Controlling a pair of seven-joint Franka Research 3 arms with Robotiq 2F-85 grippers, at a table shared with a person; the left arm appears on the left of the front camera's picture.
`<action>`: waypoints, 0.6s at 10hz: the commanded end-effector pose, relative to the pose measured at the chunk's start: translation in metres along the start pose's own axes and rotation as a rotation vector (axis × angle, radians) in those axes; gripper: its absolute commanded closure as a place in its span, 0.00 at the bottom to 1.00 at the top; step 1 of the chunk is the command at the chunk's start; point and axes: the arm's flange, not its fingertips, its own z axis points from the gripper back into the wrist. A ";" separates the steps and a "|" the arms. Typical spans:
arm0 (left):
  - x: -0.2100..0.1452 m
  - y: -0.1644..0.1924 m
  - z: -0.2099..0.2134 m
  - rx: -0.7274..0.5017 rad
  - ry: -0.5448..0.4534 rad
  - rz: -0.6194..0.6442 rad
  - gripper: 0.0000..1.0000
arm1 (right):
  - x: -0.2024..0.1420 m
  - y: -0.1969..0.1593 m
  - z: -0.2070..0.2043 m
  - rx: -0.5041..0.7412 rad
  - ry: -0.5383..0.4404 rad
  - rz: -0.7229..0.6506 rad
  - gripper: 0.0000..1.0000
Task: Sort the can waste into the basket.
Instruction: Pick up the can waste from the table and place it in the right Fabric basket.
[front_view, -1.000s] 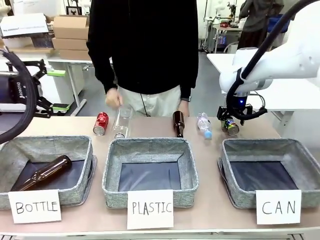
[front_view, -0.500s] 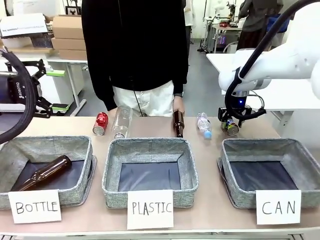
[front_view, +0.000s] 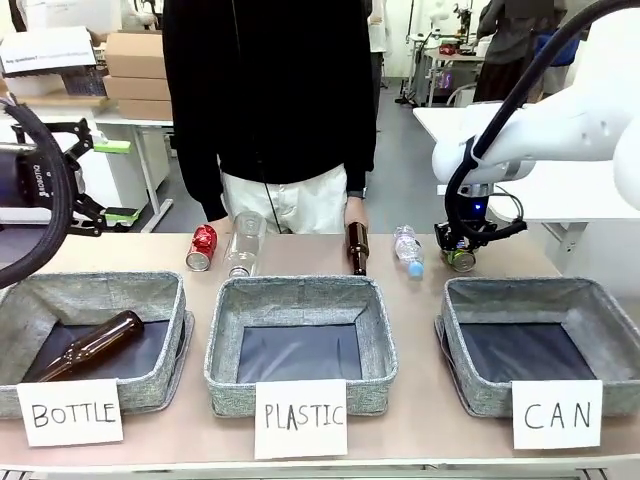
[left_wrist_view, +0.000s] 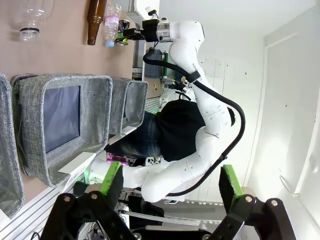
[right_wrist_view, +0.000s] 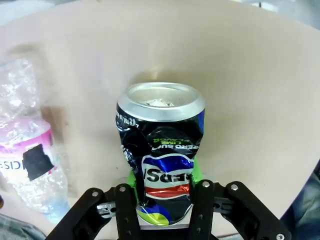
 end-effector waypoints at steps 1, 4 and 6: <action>0.001 -0.001 -0.001 -0.026 -0.005 -0.015 0.00 | 0.009 -0.003 0.000 0.033 0.016 0.009 1.00; 0.001 -0.001 -0.001 -0.026 -0.005 -0.015 0.00 | -0.001 -0.006 0.012 0.067 -0.018 0.000 1.00; 0.001 -0.001 -0.001 -0.026 -0.005 -0.015 0.00 | -0.063 -0.033 0.078 0.222 -0.138 0.070 1.00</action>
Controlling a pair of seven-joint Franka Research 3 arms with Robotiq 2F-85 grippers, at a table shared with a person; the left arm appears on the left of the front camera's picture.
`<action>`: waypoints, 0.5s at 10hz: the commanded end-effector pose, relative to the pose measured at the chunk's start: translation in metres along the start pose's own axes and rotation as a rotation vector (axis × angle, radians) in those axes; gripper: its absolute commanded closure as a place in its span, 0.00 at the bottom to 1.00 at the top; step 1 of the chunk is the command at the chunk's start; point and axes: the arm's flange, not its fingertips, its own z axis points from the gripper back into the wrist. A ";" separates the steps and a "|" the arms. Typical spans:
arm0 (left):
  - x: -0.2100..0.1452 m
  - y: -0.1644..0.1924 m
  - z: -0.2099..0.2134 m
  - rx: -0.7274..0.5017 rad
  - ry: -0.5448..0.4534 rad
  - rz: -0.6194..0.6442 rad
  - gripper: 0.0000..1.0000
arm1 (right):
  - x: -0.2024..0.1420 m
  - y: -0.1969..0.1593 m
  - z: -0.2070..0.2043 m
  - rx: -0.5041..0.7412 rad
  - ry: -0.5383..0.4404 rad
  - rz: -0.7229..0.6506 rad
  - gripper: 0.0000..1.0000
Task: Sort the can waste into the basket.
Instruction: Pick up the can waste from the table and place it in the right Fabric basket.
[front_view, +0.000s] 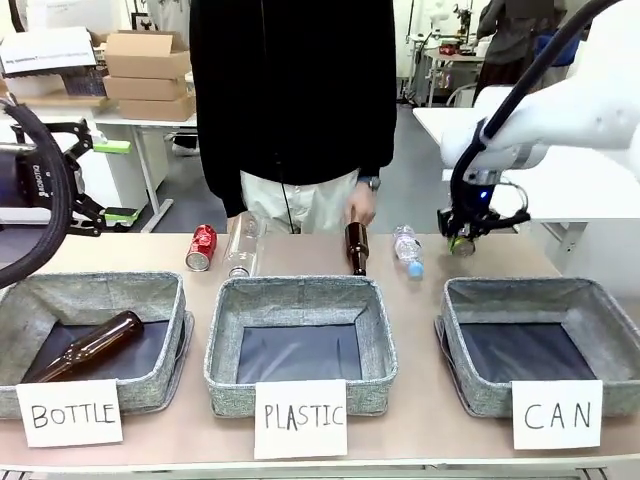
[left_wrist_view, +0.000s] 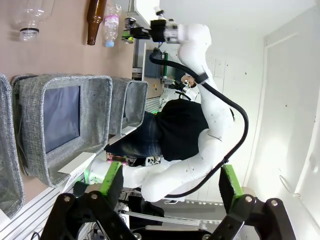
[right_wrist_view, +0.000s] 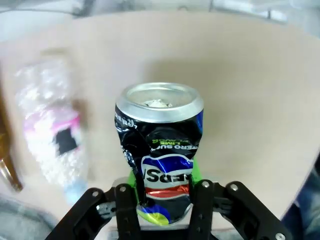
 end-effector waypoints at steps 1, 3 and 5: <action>0.001 -0.001 -0.002 -0.026 -0.005 -0.014 0.00 | -0.080 -0.028 0.074 0.154 -0.021 0.130 1.00; 0.001 -0.001 -0.002 -0.026 -0.005 -0.014 0.00 | -0.137 -0.043 0.119 0.202 0.086 0.313 1.00; 0.001 -0.001 -0.002 -0.026 -0.005 -0.014 0.00 | -0.195 -0.048 0.128 0.176 0.102 0.467 1.00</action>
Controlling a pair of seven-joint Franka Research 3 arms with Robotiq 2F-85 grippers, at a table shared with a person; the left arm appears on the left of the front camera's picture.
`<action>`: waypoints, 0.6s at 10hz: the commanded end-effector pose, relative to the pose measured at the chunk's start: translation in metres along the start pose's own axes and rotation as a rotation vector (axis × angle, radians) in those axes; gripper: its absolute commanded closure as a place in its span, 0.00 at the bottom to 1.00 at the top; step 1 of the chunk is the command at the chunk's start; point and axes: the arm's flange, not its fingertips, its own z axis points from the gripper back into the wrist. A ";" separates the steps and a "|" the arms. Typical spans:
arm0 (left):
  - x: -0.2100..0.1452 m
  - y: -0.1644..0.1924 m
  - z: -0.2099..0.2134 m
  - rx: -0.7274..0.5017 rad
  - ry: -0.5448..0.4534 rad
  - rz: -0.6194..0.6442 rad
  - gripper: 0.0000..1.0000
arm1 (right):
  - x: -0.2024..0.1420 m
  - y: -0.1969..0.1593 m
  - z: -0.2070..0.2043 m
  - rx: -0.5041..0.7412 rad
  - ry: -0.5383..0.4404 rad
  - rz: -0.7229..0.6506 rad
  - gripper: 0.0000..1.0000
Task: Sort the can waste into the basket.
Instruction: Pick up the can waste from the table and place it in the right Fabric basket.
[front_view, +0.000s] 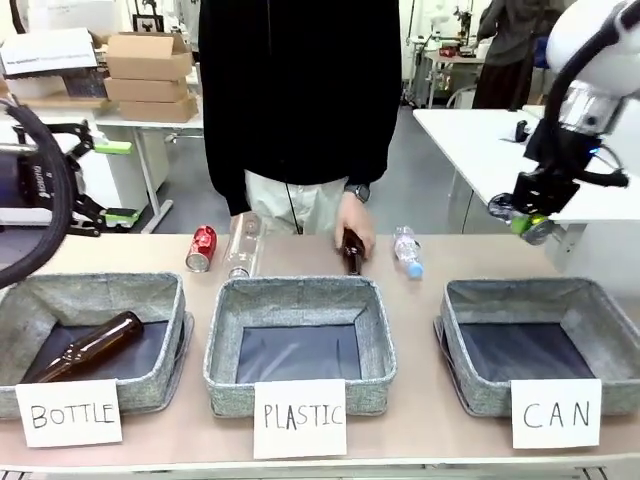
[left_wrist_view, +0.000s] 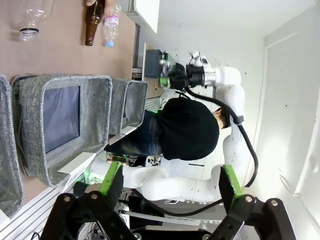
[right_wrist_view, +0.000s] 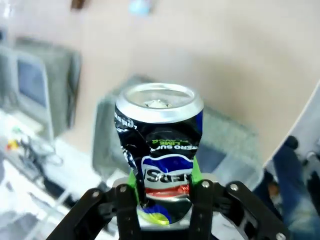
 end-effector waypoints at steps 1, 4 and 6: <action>0.001 0.000 -0.002 -0.026 -0.004 -0.013 0.00 | -0.037 0.004 -0.026 -0.086 0.033 0.147 1.00; 0.001 0.000 -0.002 -0.026 -0.004 -0.013 0.00 | -0.066 0.013 -0.057 -0.155 -0.004 0.244 1.00; 0.001 0.000 -0.002 -0.026 -0.004 -0.013 0.00 | -0.066 0.011 -0.057 -0.128 -0.021 0.217 1.00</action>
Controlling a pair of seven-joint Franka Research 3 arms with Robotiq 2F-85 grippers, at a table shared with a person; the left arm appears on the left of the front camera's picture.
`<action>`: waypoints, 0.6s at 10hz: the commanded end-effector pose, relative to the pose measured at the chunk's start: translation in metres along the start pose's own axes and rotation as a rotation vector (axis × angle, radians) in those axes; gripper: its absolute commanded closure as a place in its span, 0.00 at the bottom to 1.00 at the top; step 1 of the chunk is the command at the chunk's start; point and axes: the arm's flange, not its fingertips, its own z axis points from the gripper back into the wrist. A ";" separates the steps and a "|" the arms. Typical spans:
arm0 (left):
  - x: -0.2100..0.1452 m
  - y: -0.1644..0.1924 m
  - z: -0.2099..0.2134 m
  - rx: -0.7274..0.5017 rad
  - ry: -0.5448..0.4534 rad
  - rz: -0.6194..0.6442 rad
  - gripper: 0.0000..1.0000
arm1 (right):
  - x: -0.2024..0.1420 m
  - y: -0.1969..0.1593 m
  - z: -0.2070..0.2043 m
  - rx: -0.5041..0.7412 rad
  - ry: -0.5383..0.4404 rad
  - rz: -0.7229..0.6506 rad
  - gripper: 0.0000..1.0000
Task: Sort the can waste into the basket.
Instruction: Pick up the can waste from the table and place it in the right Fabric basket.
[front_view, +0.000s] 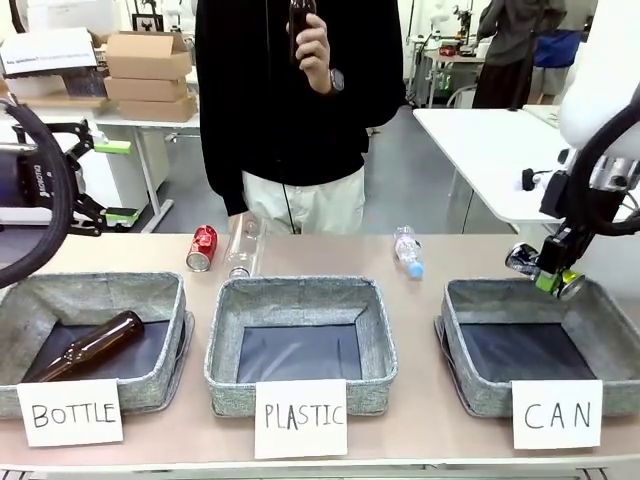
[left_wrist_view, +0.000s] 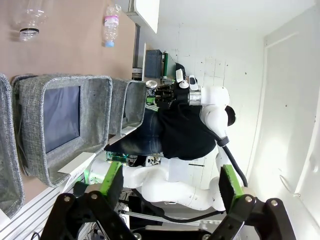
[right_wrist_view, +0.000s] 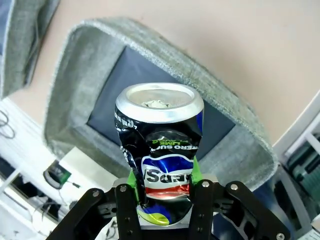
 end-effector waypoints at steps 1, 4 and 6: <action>0.001 0.000 -0.002 -0.026 -0.004 -0.013 0.00 | -0.002 -0.005 0.005 0.018 -0.042 0.003 1.00; 0.001 0.000 -0.002 -0.026 -0.004 -0.013 0.00 | 0.001 -0.008 0.005 0.012 -0.048 0.009 0.00; 0.001 0.000 -0.002 -0.026 -0.004 -0.013 0.00 | 0.001 -0.011 0.005 0.015 -0.046 0.004 0.00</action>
